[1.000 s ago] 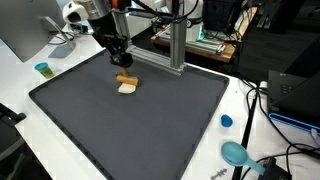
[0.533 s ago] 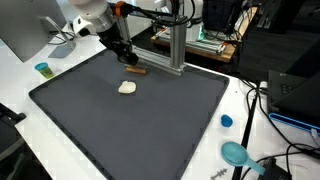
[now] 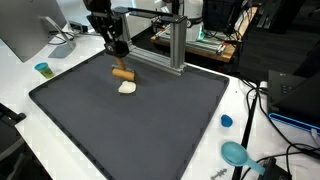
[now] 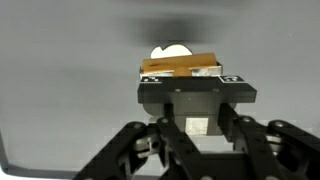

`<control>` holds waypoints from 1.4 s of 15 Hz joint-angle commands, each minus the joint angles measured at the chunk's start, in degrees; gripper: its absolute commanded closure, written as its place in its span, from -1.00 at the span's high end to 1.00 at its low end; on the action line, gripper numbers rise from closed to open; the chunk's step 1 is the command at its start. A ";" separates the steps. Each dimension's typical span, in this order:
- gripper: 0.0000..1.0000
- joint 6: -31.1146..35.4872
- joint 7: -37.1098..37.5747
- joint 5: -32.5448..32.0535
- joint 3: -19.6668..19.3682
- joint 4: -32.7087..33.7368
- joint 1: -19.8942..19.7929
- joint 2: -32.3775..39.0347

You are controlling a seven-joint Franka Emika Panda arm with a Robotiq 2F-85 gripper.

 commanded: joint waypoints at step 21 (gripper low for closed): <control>-0.57 23.20 -4.31 2.11 -5.64 -46.36 0.47 -48.14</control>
